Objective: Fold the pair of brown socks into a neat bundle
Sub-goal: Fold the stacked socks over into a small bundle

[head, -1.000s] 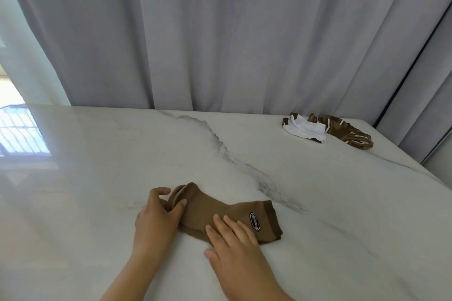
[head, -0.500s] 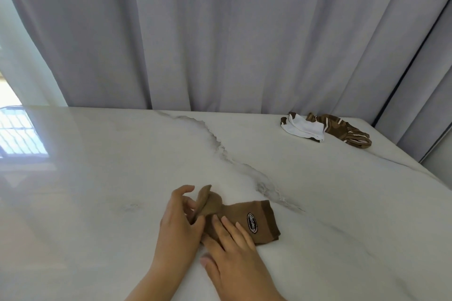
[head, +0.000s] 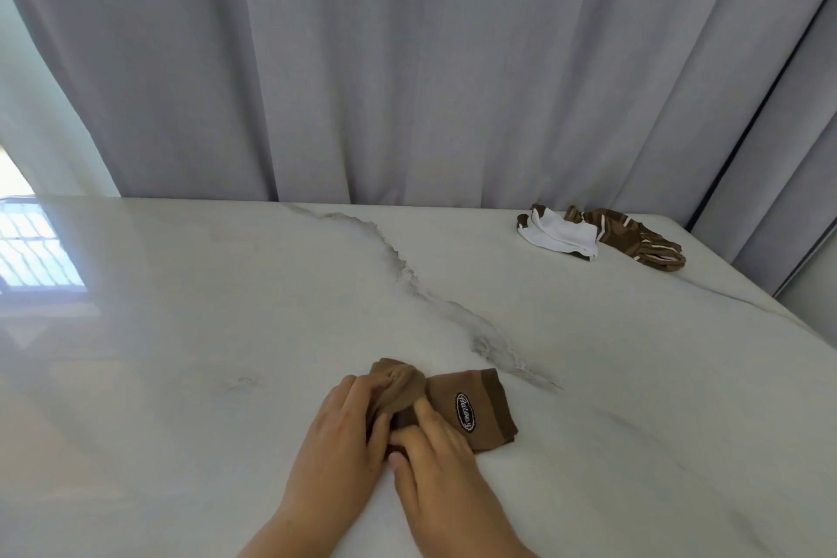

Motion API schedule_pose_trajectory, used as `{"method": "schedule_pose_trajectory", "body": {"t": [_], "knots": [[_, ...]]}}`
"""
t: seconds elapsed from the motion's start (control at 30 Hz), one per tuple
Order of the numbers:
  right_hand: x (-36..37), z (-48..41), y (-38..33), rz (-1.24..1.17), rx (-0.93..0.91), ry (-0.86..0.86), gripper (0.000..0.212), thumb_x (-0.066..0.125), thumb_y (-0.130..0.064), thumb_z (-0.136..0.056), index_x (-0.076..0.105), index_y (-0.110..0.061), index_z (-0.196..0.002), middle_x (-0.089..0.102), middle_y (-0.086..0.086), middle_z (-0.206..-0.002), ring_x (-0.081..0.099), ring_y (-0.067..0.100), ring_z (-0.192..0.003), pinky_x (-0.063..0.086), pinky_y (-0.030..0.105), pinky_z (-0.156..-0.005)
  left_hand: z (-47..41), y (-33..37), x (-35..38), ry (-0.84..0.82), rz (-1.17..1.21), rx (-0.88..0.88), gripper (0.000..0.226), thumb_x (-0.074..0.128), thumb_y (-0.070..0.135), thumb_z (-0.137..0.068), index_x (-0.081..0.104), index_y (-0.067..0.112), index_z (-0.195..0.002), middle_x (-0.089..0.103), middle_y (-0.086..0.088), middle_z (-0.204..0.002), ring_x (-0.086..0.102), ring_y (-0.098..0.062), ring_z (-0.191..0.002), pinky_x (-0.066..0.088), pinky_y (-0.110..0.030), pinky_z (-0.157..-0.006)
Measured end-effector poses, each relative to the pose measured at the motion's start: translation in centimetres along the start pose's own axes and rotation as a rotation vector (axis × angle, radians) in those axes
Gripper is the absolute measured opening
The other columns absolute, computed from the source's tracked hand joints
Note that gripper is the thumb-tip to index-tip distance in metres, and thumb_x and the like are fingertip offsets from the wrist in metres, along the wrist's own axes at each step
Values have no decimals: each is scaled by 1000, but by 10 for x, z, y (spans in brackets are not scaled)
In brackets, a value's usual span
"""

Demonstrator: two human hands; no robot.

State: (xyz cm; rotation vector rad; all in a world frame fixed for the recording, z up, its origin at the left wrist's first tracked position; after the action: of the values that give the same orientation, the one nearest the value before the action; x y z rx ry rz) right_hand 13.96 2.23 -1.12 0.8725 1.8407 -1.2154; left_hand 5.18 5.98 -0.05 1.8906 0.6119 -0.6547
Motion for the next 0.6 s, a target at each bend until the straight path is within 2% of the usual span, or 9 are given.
{"method": "schedule_pose_trajectory", "body": {"t": [0.07, 0.1, 0.13, 0.23, 0.3, 0.4, 0.43, 0.5, 0.6], "knots": [[-3, -1, 3, -67, -29, 54, 17, 44, -25, -92, 59, -18, -94, 21, -5, -152, 44, 5, -121, 25, 6, -93, 0, 2, 2, -18, -50, 12, 20, 60, 12, -83, 55, 23, -99, 55, 10, -86, 50, -3, -76, 37, -10, -63], [-3, 1, 5, -89, -39, 80, 18, 41, -24, -94, 56, -15, -96, 15, -11, -153, 39, 2, -122, 23, 6, -94, 1, 3, 4, -30, -85, 28, 20, 62, 10, -80, 57, 21, -96, 54, 8, -82, 51, -8, -73, 37, -13, -60], [-4, 3, 10, -126, -22, 110, 17, 40, -22, -94, 55, -13, -95, 19, -13, -152, 38, 1, -121, 25, 8, -93, 1, 5, 5, -43, -116, 45, 21, 65, 8, -77, 58, 19, -94, 54, 6, -79, 51, -11, -71, 37, -17, -59], [-9, 2, 17, -201, 22, 145, 12, 42, -15, -94, 52, -10, -96, 42, -9, -138, 41, -1, -113, 30, 7, -89, 1, 6, 10, -70, -174, 77, 26, 73, 5, -69, 64, 17, -90, 59, 0, -77, 57, -19, -68, 37, -24, -72], [-11, 3, 21, -196, 33, 176, 12, 42, -15, -94, 52, -12, -100, 48, -9, -128, 40, -4, -108, 30, 5, -86, 1, 9, 11, -91, -211, 97, 26, 78, 7, -64, 67, 18, -85, 61, 0, -73, 58, -19, -65, 43, -19, -62], [-16, 2, 23, -117, 63, 200, 17, 48, -12, -91, 54, -15, -107, 53, -7, -122, 38, -5, -109, 32, 10, -91, 1, 13, 12, -92, -275, 134, 27, 84, 11, -59, 70, 20, -81, 61, 1, -67, 59, -17, -59, 51, -22, -51], [-15, 0, 22, -70, 77, 190, 22, 57, -8, -86, 58, -14, -106, 59, -4, -117, 43, -2, -108, 38, 13, -88, 2, 15, 12, -92, -286, 148, 28, 85, 11, -58, 71, 20, -80, 61, 1, -66, 59, -17, -58, 52, -23, -50], [-17, -1, 19, -15, 71, 174, 44, 82, -2, -59, 68, -14, -99, 71, -1, -98, 65, 5, -90, 53, 18, -75, 3, 17, 14, -95, -315, 166, 30, 85, 10, -56, 71, 20, -80, 60, 1, -65, 58, -17, -56, 52, -23, -47], [-14, -1, 18, 160, 79, 136, 64, 90, -5, -33, 74, -19, -93, 73, -3, -84, 70, 12, -72, 58, 20, -58, 5, 23, 13, -88, -342, 196, 24, 77, 12, -59, 71, 21, -80, 59, 2, -65, 56, -16, -56, 52, -22, -48]]}}
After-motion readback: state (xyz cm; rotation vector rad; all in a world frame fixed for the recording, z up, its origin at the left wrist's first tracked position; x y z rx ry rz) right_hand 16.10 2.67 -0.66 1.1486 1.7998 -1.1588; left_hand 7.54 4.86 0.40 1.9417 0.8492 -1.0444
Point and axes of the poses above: each hand's wrist, its own z-axis away from the middle knuckle, its own x-axis out of the palm, y = z × x, the point moved 9 cm from there along -z, towards the middle knuckle
